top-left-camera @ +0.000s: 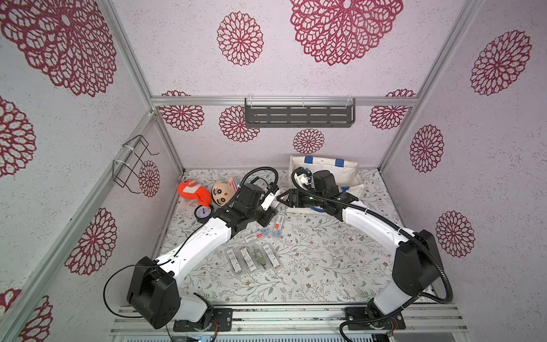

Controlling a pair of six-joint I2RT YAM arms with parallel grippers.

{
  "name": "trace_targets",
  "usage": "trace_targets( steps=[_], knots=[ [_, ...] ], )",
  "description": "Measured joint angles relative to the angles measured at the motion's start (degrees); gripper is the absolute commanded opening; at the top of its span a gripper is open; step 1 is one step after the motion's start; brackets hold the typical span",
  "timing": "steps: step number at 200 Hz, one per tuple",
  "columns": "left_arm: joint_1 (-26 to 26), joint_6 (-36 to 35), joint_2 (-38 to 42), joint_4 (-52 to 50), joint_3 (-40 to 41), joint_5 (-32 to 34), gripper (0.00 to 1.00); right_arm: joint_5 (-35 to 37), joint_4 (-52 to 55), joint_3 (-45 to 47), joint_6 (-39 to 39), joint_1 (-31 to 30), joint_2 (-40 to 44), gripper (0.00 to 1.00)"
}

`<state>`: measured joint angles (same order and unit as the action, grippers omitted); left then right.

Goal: Put the compass set into the canvas bag
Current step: Place the compass set in the canvas bag.

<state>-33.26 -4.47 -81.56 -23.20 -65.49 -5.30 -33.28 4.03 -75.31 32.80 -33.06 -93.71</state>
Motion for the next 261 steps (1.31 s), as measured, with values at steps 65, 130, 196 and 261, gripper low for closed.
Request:
trace_targets(
  steps=[65, 130, 196, 261],
  knots=[
    [-0.02, 0.02, 0.0, 0.02, 0.0, -0.09, 0.46, -0.46, -1.18, 0.0, 0.37, -0.11, -0.26, 0.34],
    [-0.02, 0.13, 0.0, 0.13, 0.37, 0.02, 0.57, -0.81, -1.79, 0.0, 0.28, -0.5, -0.26, 0.22],
    [-0.11, 1.29, 1.77, 2.32, 3.39, -0.11, 0.74, 2.71, 0.79, 0.0, -1.29, -0.59, -0.24, 0.08],
    [-0.07, 5.27, 7.8, 7.72, 11.76, -2.01, 0.74, 7.02, 9.68, -5.66, -6.19, 0.13, 0.55, 0.0]
  ],
)
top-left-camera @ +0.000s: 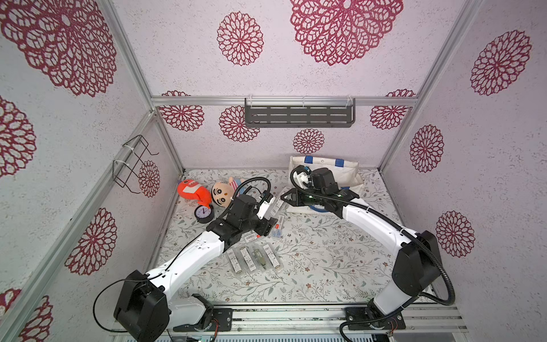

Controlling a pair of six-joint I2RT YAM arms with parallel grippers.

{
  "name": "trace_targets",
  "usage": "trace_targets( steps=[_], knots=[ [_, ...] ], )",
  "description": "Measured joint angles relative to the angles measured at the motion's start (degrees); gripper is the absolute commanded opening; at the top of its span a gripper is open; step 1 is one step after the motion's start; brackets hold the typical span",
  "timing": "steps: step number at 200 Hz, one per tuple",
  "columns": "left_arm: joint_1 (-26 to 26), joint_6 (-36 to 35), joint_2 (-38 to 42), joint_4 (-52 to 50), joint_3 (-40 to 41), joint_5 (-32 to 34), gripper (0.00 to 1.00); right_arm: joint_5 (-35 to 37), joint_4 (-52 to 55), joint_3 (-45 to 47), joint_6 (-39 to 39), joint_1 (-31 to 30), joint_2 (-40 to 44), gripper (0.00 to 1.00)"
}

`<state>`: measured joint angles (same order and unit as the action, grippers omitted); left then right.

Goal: Put the compass set into the canvas bag
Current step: Place the compass set in the canvas bag.

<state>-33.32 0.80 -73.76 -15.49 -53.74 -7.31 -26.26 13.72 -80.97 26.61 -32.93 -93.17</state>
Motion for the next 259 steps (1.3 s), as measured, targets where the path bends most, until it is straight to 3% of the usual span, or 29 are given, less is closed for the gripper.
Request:
trace_targets(
  steps=[60, 103, 161, 259],
  knots=[
    [0.37, 6.67, 0.92, 0.59, 0.28, -0.83, 0.75, 7.1, 7.19, -9.29, -3.52, 9.75, 6.99, 0.0],
    [1.42, 9.86, 0.98, 0.0, 0.31, -0.94, 0.75, 13.31, 11.08, -14.97, -5.86, 17.27, 6.38, 0.0],
    [1.88, 11.23, 0.98, -0.48, 1.53, -1.68, 0.75, 18.49, 15.32, -20.46, -7.69, 19.19, -2.1, 0.0],
    [2.47, 13.4, -1.75, -0.15, 2.51, -2.58, 0.75, 18.51, 19.45, -27.02, -10.62, 19.17, -18.88, 0.0]
  ],
)
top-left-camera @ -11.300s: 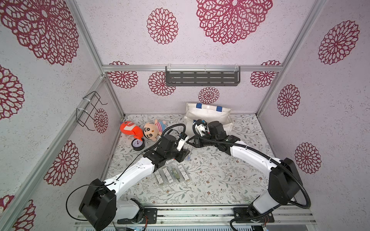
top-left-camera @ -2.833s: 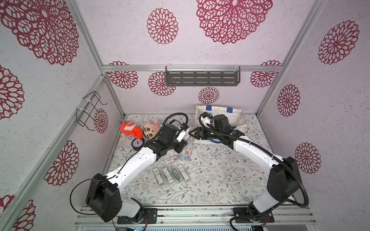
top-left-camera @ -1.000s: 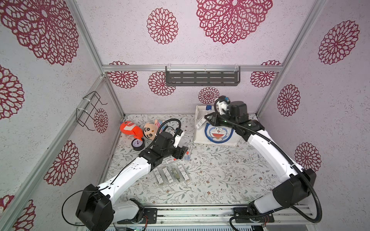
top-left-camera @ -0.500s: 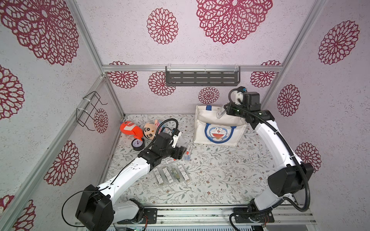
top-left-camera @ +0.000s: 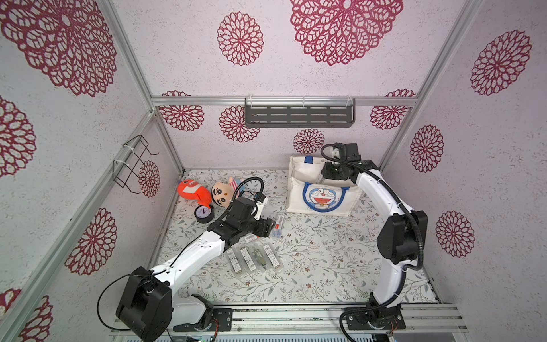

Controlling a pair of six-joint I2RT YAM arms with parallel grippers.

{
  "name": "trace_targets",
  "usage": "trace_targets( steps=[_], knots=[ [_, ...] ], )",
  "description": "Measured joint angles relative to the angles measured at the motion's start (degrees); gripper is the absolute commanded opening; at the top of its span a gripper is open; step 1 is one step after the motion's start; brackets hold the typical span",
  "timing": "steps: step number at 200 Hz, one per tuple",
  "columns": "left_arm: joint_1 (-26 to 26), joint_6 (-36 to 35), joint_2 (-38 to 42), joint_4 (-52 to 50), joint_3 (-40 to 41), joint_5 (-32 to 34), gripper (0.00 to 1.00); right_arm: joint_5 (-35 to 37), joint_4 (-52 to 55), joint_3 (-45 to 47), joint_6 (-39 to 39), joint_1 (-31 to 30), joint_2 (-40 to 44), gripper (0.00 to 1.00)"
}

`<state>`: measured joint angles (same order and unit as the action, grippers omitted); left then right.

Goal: Put the compass set into the canvas bag
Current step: Place the compass set in the canvas bag.

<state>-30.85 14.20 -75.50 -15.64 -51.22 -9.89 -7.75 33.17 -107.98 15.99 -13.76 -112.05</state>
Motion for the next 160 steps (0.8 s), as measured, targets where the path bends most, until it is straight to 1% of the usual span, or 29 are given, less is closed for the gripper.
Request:
trace_targets(
  steps=[38, 102, 125, 144, 160],
  knots=[
    [0.0, 0.31, -0.59, 0.0, 0.0, 0.07, 0.75, 0.04, 0.81, -1.95, -1.07, 0.02, -2.58, 0.0],
    [0.04, 0.46, -1.92, 0.02, 0.0, 0.04, 0.75, 0.04, 1.6, -1.03, -2.01, 0.09, -5.25, 0.0],
    [0.17, 0.48, -2.73, -0.02, 0.0, 0.13, 0.75, 0.09, 1.42, 0.74, -2.03, 0.09, -5.25, 0.08],
    [0.33, 0.46, -3.43, 0.07, 0.0, 0.15, 0.75, 0.11, 1.31, 2.34, -2.03, 0.11, -5.25, 0.12],
    [0.42, 0.46, -4.04, 0.39, 0.0, 0.11, 0.75, 0.22, 1.18, 3.67, -2.03, 0.13, -5.25, 0.18]
  ],
)
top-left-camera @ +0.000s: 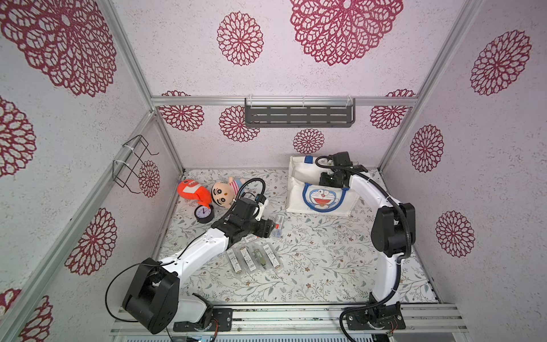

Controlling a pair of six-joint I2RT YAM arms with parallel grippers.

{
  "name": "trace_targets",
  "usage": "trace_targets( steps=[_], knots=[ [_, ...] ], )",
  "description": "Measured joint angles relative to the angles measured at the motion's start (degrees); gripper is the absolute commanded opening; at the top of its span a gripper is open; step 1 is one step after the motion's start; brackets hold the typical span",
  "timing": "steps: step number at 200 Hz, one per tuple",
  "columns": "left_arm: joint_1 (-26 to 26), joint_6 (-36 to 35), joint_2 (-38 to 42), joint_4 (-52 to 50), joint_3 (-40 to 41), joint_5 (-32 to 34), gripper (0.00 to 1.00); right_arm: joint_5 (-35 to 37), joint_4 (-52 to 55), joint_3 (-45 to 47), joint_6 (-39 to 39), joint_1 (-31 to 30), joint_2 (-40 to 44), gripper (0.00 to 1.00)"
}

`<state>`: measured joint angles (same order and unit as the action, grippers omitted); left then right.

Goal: Put the compass set into the canvas bag
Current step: Place the compass set in the canvas bag.

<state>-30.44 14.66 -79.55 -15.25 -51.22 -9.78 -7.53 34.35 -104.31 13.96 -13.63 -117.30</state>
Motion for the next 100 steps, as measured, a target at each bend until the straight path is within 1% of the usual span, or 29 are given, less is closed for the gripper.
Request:
trace_targets(
  steps=[20, 55, 100],
  knots=[
    [0.07, 0.0, -0.72, 0.0, 0.0, 0.0, 0.75, 0.33, -0.07, 1.18, -0.04, 0.0, 0.0, 0.3],
    [0.11, 0.0, -1.53, 0.13, 0.0, -0.09, 0.75, 1.16, -1.57, 2.4, -0.9, 0.02, 0.02, 0.45],
    [0.11, 0.33, -3.61, 1.18, 0.0, -0.57, 0.75, 2.58, -2.49, 2.89, -1.36, 0.15, 0.28, 0.54]
  ],
)
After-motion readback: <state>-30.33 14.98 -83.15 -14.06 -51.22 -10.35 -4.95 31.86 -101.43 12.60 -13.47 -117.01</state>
